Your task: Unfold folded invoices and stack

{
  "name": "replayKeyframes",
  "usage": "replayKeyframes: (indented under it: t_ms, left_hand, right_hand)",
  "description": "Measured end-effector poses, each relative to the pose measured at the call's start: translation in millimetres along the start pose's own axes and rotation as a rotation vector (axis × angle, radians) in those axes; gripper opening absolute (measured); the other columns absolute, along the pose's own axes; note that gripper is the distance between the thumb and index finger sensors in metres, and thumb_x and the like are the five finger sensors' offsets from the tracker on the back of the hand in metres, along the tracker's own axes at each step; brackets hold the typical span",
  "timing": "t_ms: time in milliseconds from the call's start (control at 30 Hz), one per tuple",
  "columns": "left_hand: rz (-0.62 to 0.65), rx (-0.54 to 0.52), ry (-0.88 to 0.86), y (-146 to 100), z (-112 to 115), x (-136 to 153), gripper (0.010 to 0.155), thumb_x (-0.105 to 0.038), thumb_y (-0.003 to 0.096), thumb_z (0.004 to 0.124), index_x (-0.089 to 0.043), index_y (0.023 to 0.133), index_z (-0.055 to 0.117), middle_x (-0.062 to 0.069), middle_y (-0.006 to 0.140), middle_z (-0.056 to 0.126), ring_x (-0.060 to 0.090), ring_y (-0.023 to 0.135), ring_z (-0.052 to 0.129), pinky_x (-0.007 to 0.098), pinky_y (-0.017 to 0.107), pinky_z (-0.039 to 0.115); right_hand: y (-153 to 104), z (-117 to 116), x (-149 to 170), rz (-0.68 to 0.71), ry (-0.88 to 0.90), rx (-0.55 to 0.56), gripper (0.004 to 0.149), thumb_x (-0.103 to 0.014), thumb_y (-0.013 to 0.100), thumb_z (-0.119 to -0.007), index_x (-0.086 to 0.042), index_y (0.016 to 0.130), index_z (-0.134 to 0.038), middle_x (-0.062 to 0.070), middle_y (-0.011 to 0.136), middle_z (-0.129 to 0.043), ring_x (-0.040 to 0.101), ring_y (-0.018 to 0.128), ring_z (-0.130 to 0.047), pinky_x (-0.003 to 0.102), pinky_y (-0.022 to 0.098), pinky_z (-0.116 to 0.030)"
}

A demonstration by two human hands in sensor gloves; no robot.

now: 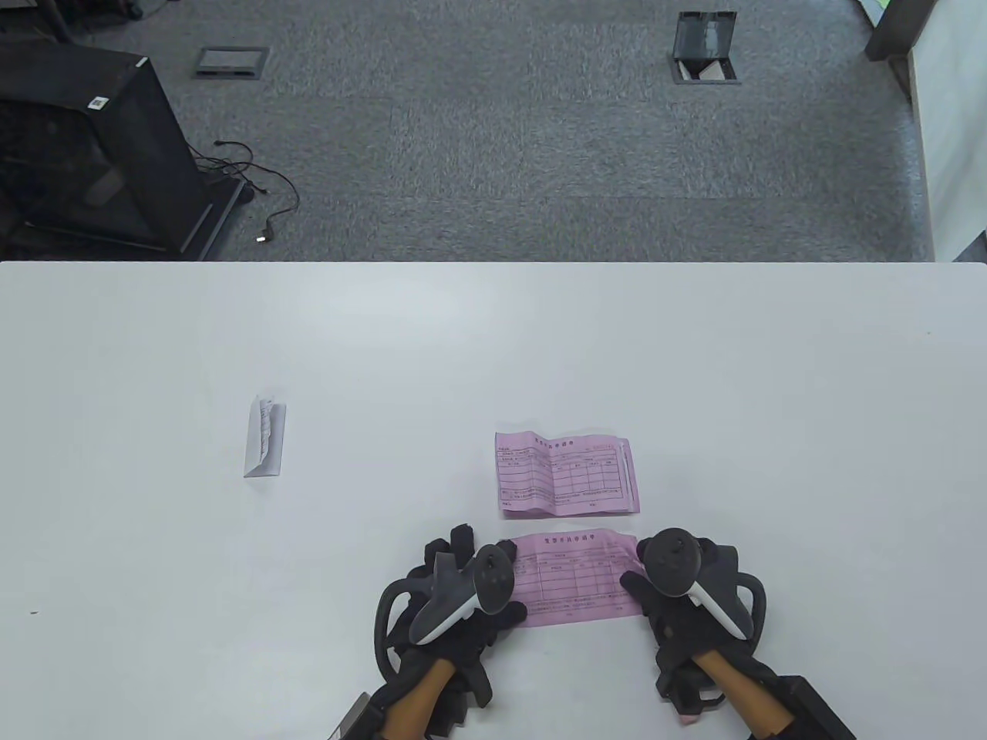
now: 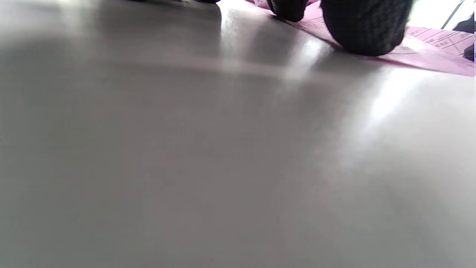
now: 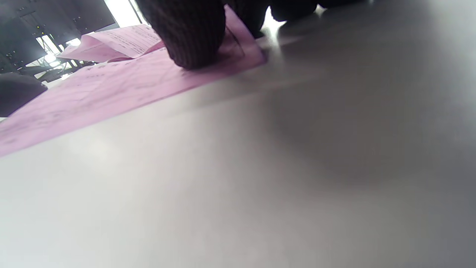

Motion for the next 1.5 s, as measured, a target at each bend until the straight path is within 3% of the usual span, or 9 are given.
replayKeyframes:
  t_ms: [300,433,533,767,933,1033,1200,1300,1500]
  left_hand:
    - [0.006,-0.001,0.007,-1,1,-2,0.079,-0.060,0.0465,0.073,-0.042,0.114,0.036,0.014,0.124,0.016,0.046,0.106,0.020,0.057,0.075,0.038]
    - [0.010,-0.022,-0.041,-2,-2,0,0.081,-0.060,0.0462,0.074,-0.039,0.114,0.035,0.015,0.124,0.020,0.046,0.106,0.023,0.058,0.075,0.040]
    - [0.020,-0.045,-0.158,-5,-7,7,0.085,-0.059,0.0458,0.075,-0.035,0.115,0.032,0.018,0.123,0.024,0.047,0.106,0.027,0.059,0.075,0.042]
    - [0.111,-0.099,-0.555,-21,-32,35,0.100,-0.058,0.0443,0.080,-0.027,0.114,0.016,0.022,0.121,0.023,0.052,0.104,0.034,0.058,0.072,0.048]
    - [0.332,-0.130,-0.943,-28,-43,52,0.106,-0.059,0.0417,0.084,-0.026,0.114,0.013,0.022,0.121,0.021,0.054,0.103,0.032,0.059,0.072,0.048]
    - [0.440,-0.148,-1.092,-29,-43,52,0.090,-0.055,0.0418,0.088,-0.024,0.114,0.046,0.022,0.120,0.040,0.053,0.102,0.040,0.058,0.070,0.052]
    - [0.449,-0.365,-1.024,-33,-50,43,0.042,-0.039,0.0472,0.090,-0.030,0.088,0.085,0.009,0.095,0.088,0.040,0.090,0.074,0.050,0.061,0.069]
    - [0.403,-0.451,-0.951,-36,-50,40,0.041,-0.036,0.0468,0.090,-0.027,0.087,0.086,0.004,0.072,0.102,0.030,0.072,0.091,0.045,0.051,0.078]
    - [0.369,-0.466,-0.852,-34,-47,37,0.042,-0.032,0.0477,0.089,-0.028,0.089,0.085,0.005,0.074,0.101,0.030,0.073,0.090,0.045,0.052,0.077]
  right_hand:
    - [-1,3,7,-0.021,0.170,0.040,0.035,-0.044,0.052,-0.072,-0.023,0.080,-0.071,0.012,0.102,-0.050,0.043,0.094,-0.041,0.064,0.071,-0.038]
    - [-5,13,7,0.037,0.348,0.136,0.035,-0.041,0.047,-0.075,-0.023,0.077,-0.074,0.011,0.095,-0.067,0.041,0.089,-0.061,0.063,0.067,-0.051]
    - [-8,19,3,0.107,0.520,0.077,0.035,-0.039,0.047,-0.075,-0.023,0.077,-0.074,0.011,0.093,-0.071,0.039,0.086,-0.067,0.063,0.066,-0.054]
    - [-30,57,-15,0.368,0.772,0.132,0.034,-0.039,0.047,-0.076,-0.025,0.078,-0.074,0.010,0.091,-0.074,0.037,0.084,-0.070,0.062,0.066,-0.055]
    - [-43,76,-23,0.516,0.875,0.195,0.034,-0.039,0.047,-0.076,-0.028,0.079,-0.073,0.007,0.087,-0.078,0.035,0.081,-0.075,0.061,0.066,-0.056]
    - [-44,78,-20,0.501,0.894,0.240,0.034,-0.040,0.047,-0.076,-0.030,0.079,-0.072,0.006,0.084,-0.081,0.033,0.078,-0.078,0.059,0.066,-0.058]
    - [-36,70,-11,0.457,0.965,0.197,0.034,-0.039,0.047,-0.075,-0.030,0.080,-0.071,0.005,0.079,-0.084,0.031,0.073,-0.081,0.058,0.064,-0.061]
    - [-28,59,-8,0.408,0.999,0.122,0.036,-0.038,0.047,-0.076,-0.028,0.081,-0.070,0.003,0.075,-0.086,0.029,0.069,-0.084,0.056,0.063,-0.063]
    - [-11,33,-6,0.297,1.124,-0.103,0.042,-0.035,0.048,-0.076,-0.021,0.086,-0.069,0.003,0.067,-0.088,0.028,0.063,-0.086,0.056,0.061,-0.064]
Point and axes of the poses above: the tracker on the back of each hand, its own x axis roughly to the little-finger side, its own y axis roughly from the wrist to the fingertips, z = x × y, the point moved 2 cm from there along y, roughly from the wrist to the fingertips
